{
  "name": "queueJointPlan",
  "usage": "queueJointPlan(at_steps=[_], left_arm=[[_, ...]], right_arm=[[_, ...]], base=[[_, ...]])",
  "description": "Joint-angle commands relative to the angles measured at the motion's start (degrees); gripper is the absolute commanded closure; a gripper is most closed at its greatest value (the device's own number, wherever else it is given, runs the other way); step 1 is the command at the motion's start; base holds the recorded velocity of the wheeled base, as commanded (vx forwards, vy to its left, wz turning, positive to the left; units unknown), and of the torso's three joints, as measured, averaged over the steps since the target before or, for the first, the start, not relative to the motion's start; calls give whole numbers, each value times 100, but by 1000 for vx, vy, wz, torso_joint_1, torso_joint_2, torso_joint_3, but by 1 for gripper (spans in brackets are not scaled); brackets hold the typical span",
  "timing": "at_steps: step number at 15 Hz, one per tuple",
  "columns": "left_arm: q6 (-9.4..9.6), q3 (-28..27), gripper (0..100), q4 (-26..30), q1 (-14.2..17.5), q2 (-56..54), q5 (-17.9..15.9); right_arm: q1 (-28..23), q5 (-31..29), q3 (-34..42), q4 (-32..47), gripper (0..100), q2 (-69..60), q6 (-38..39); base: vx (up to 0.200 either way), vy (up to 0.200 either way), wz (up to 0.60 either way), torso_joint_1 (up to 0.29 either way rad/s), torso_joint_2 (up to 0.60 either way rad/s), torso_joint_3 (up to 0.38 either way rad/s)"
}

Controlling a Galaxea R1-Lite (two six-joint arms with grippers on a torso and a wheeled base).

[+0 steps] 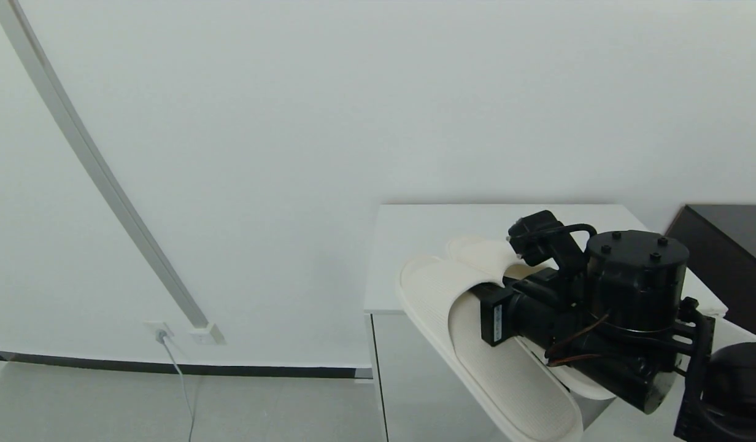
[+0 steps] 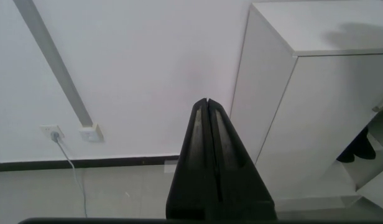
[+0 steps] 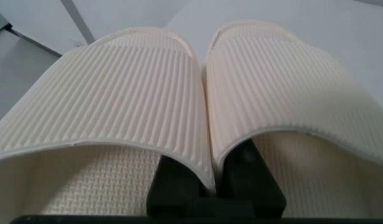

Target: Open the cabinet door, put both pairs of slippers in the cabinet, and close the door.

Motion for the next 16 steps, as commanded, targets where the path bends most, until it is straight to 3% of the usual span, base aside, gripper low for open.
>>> queueJointPlan(at_steps=[1,9,16], left_arm=[[-1,-2,100,-1,1,-1,0],[-1,-2,100,-1,1,-1,0],[-1,-2,100,-1,1,-1,0]], right_arm=[[4,-4,10,-1,100,-5,2],[13,-4,63,-1,100,-5,-16],[31,-4,89,-1,100,12,-16]], base=[[-200,0,0,-12,-7,12],[-200,0,0,1,2,3],[0,0,0,0,0,0]])
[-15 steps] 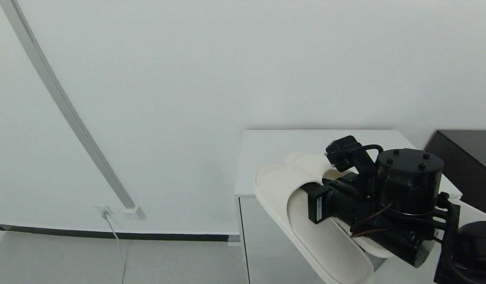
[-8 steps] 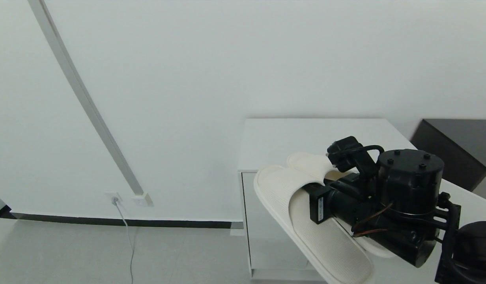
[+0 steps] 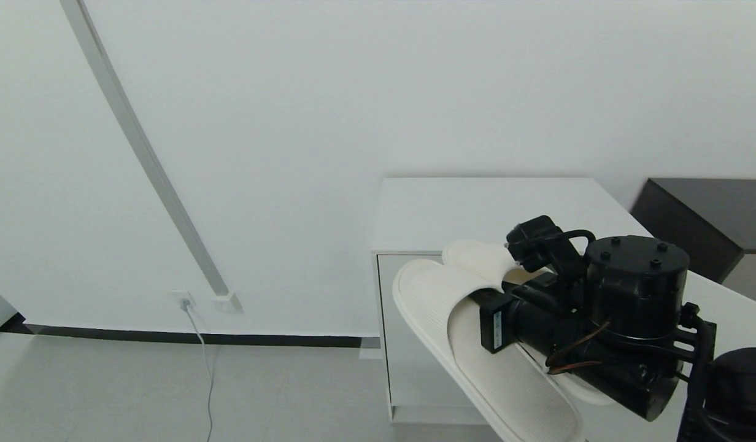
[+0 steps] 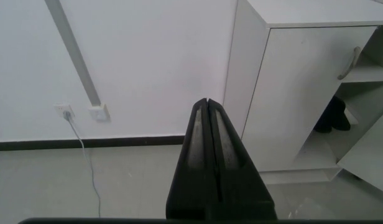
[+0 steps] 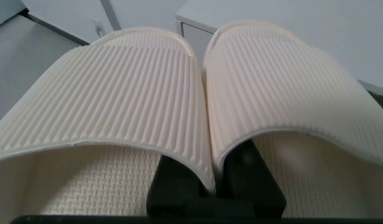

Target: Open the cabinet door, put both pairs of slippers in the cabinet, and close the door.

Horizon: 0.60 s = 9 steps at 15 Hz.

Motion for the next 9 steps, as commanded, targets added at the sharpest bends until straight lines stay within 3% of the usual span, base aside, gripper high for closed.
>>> queueJointPlan(at_steps=[1,8,9], left_arm=[[2,1,100,-1,-1,-1,-2],[2,1,100,-1,-1,-1,-2],[2,1,100,-1,-1,-1,-2]], right_arm=[[-2,-1,4,-1,100,33,-2],[7,-10,4,-1,100,33,-2],[7,-10,4,-1,100,33,-2]], base=[[0,0,0,0,0,0],[0,0,0,0,0,0],[0,-200,0,-2,7,2]])
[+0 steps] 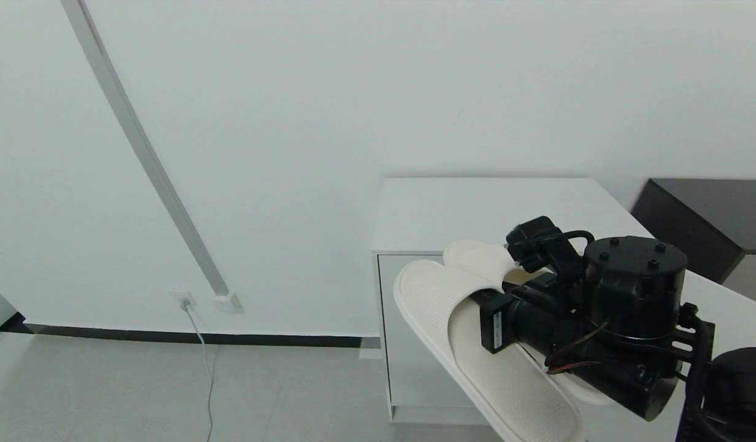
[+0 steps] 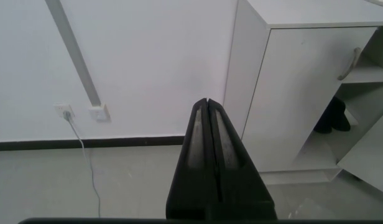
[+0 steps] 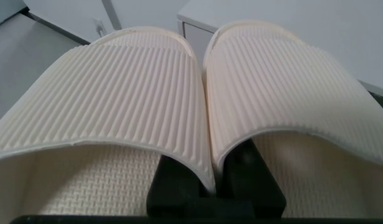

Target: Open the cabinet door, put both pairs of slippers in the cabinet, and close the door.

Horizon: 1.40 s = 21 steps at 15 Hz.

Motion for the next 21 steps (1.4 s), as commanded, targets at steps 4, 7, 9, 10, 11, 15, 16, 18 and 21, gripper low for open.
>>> queueJointPlan(at_steps=[4,7,9,10,11,15,16,18,21], left_arm=[[-1,1,100,-1,1,-1,0],[-1,1,100,-1,1,-1,0],[-1,1,100,-1,1,-1,0],[-1,1,100,-1,1,-1,0],[-1,1,100,-1,1,-1,0],[8,1,100,-1,1,-1,-9],[8,1,100,-1,1,-1,-9],[8,1,100,-1,1,-1,-9],[-1,1,100,-1,1,-1,0]], right_arm=[[7,-8,8,-2,100,16,0],[7,-8,17,-2,100,16,0],[7,1,34,-2,100,7,0],[7,1,43,-2,100,7,0],[7,1,52,-2,100,7,0],[-2,1,87,-2,100,-11,0],[-2,1,87,-11,100,-19,0],[-2,-8,96,-11,100,-46,0],[-2,10,201,-55,100,-72,-44]], base=[[0,-200,0,7,2,1],[0,-200,0,2,2,4],[0,-200,0,7,5,2],[0,-200,0,2,7,2],[0,-200,0,2,7,-2],[0,-200,0,0,5,0],[0,-200,0,-2,2,2],[0,-200,0,0,0,5],[0,-133,0,-2,2,2]])
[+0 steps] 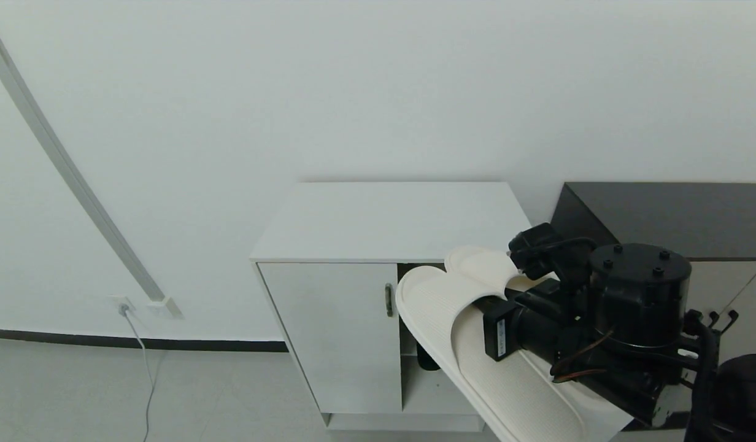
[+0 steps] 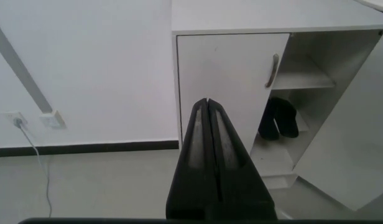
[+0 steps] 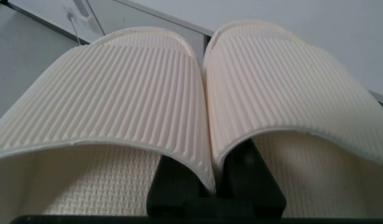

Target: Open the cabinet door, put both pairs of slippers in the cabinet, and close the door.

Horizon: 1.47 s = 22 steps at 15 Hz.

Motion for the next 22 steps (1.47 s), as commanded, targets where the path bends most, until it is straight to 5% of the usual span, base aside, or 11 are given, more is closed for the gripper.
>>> queueJointPlan(at_steps=[1,22], left_arm=[[-3,1,100,-3,-1,-1,0],[-3,1,100,-3,-1,-1,0]], right_arm=[[0,1,75,-70,100,-22,-91],[44,45,277,-246,100,66,-240]], base=[[0,0,0,0,0,0],[0,0,-57,0,0,0]])
